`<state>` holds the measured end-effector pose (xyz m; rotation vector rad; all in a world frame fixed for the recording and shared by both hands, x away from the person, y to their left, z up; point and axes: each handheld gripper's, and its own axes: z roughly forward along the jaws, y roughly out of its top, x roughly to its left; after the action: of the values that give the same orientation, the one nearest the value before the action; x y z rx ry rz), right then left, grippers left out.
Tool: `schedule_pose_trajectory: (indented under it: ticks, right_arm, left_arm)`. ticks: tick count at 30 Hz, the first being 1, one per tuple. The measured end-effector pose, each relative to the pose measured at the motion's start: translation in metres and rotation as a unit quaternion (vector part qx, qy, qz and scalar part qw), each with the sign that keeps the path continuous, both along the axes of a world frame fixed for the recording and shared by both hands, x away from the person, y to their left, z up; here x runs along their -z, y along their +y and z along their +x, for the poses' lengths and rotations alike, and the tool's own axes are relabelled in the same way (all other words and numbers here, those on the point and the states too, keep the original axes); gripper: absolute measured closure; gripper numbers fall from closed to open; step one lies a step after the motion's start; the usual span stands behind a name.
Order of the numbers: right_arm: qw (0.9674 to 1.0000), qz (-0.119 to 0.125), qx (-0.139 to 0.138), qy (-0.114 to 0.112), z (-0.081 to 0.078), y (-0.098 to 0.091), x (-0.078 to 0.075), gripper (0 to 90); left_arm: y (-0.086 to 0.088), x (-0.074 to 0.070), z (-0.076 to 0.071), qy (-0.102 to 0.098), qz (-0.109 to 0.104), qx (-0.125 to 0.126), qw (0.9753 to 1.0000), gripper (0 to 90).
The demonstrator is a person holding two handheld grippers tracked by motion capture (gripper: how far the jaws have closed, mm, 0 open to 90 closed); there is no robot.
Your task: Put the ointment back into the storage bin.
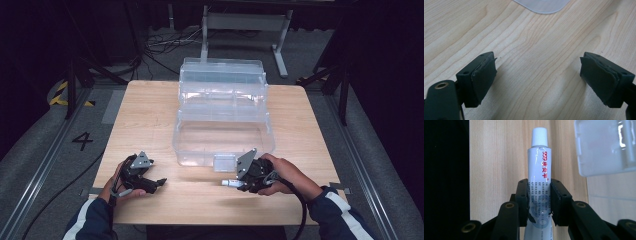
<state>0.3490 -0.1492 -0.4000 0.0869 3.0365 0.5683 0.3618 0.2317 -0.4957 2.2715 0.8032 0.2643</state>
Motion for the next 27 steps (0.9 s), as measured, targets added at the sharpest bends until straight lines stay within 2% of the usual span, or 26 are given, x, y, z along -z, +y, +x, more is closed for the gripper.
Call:
schedule_pose_trajectory:
  ticks: [4,7,13,14,16,25,27]
  right_arm:
    - [1.0,0.006,-0.003,-0.005,0.001,-0.002,-0.006,70.8]
    - [0.9998,0.014,0.0,-0.011,0.001,-0.002,-0.018,70.7]
    - [0.9998,0.012,-0.003,-0.018,0.001,-0.005,-0.038,70.7]
    - [0.9996,0.019,-0.001,-0.02,0.003,-0.008,-0.044,70.7]
    - [0.9996,0.021,0.001,-0.021,0.004,-0.009,-0.047,70.7]
    - [0.9988,0.01,0.008,-0.046,0.014,-0.01,-0.072,70.6]
    - [0.9988,0.012,0.007,-0.046,0.016,-0.01,-0.076,70.7]
  left_arm:
    - [0.0,0.0,0.0,0.0,0.001,0.0,1.0,13.7]
    - [0.0,0.0,0.0,0.0,0.001,0.0,1.0,13.7]
    - [0.0,0.0,0.0,0.0,0.001,0.0,1.0,13.5]
    - [0.0,0.0,0.0,0.001,0.0,0.0,1.0,13.5]
    - [0.0,0.0,0.0,0.0,0.001,0.0,1.0,13.6]
    - [0.0,0.0,0.0,0.0,0.001,0.0,1.0,13.5]
    - [0.0,0.0,0.0,0.0,0.001,0.0,1.0,13.5]
